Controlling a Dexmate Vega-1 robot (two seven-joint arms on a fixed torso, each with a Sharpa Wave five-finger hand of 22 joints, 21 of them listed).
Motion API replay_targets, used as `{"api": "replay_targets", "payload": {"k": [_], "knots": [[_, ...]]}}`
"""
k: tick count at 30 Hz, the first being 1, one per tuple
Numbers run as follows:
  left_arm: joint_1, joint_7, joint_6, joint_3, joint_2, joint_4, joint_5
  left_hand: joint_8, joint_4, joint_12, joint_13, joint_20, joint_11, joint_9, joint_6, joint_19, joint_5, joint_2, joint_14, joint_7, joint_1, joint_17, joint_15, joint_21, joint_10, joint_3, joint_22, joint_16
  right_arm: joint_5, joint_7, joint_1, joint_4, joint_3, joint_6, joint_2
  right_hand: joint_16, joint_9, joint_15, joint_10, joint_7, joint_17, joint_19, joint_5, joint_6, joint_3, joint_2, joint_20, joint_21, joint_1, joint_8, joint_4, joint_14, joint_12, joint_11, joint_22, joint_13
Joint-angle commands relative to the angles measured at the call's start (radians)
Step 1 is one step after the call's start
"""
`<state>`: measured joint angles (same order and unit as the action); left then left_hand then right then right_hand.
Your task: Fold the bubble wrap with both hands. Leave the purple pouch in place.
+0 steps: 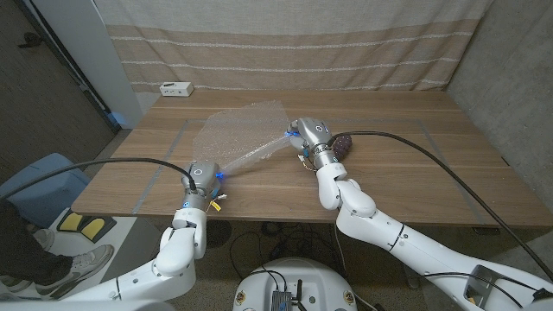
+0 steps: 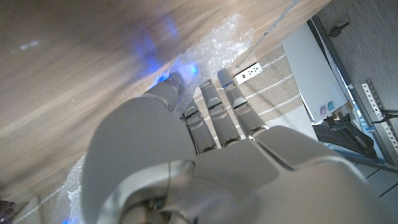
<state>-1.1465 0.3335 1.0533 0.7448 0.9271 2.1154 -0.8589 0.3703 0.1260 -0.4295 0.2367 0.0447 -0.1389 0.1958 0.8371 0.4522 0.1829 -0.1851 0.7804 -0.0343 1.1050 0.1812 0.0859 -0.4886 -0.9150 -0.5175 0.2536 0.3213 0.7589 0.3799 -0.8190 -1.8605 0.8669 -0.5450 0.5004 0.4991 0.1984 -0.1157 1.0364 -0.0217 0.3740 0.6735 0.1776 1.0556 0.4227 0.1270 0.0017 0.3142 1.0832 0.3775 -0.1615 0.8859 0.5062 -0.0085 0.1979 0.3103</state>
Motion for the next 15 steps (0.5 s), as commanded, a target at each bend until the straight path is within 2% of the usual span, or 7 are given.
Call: {"api": "replay_targets", "payload": {"k": [1, 5, 9, 15], "knots": [[-0.062, 0.027, -0.019, -0.111, 0.042, 0.135, 0.03, -0.008, -0.005, -0.022, 0.008, 0.002, -0.008, 0.004, 0.007, 0.01, 0.005, -0.008, 0.015, 0.004, 0.0, -0.002, 0.1, -0.011, -0.046, -0.014, 0.005, -0.004, -0.023, -0.048, -0.047, -0.077, -0.03, -0.001, 0.077, -0.009, 0.001, -0.059, -0.002, 0.003, 0.003, -0.013, 0.002, 0.015, 0.011, 0.001, -0.002, 0.003, 0.009, 0.003, 0.002, -0.008, 0.003, -0.006, 0.003, 0.003], [-0.088, 0.025, -0.037, -0.145, 0.057, 0.178, 0.05, -0.01, -0.006, -0.024, 0.012, -0.001, -0.009, 0.004, 0.01, 0.01, 0.004, -0.005, 0.02, 0.011, -0.002, -0.004, 0.101, -0.015, -0.05, -0.019, 0.005, -0.009, -0.01, 0.017, -0.078, -0.085, -0.046, 0.003, 0.075, -0.014, 0.001, -0.062, -0.008, 0.001, 0.002, -0.022, 0.002, 0.015, 0.013, 0.001, -0.003, 0.0, 0.007, 0.002, 0.003, -0.01, 0.002, -0.008, 0.003, 0.005], [-0.131, 0.031, -0.095, -0.209, 0.073, 0.225, 0.123, -0.01, -0.004, -0.025, 0.015, -0.004, -0.011, 0.004, 0.015, 0.012, 0.004, -0.003, 0.023, 0.012, -0.001, -0.006, 0.103, -0.02, -0.052, -0.024, 0.006, -0.014, -0.011, 0.116, -0.106, -0.074, -0.067, 0.039, 0.062, -0.017, 0.002, -0.064, -0.01, 0.001, 0.004, -0.026, 0.002, 0.013, 0.015, 0.001, -0.003, 0.0, 0.006, 0.0, 0.003, -0.012, 0.003, -0.009, 0.003, 0.007], [-0.164, 0.018, -0.145, -0.255, 0.1, 0.276, 0.169, -0.012, 0.0, -0.028, 0.019, -0.007, -0.013, 0.005, 0.022, 0.011, 0.006, 0.001, 0.029, 0.02, 0.0, -0.008, 0.103, -0.025, -0.059, -0.033, 0.006, -0.022, -0.016, 0.216, -0.117, -0.045, -0.082, 0.106, 0.043, -0.019, 0.002, -0.065, -0.01, -0.001, 0.006, -0.028, 0.001, 0.014, 0.017, 0.001, -0.003, 0.0, 0.005, -0.001, 0.003, -0.01, 0.005, -0.01, 0.003, 0.009]]}}
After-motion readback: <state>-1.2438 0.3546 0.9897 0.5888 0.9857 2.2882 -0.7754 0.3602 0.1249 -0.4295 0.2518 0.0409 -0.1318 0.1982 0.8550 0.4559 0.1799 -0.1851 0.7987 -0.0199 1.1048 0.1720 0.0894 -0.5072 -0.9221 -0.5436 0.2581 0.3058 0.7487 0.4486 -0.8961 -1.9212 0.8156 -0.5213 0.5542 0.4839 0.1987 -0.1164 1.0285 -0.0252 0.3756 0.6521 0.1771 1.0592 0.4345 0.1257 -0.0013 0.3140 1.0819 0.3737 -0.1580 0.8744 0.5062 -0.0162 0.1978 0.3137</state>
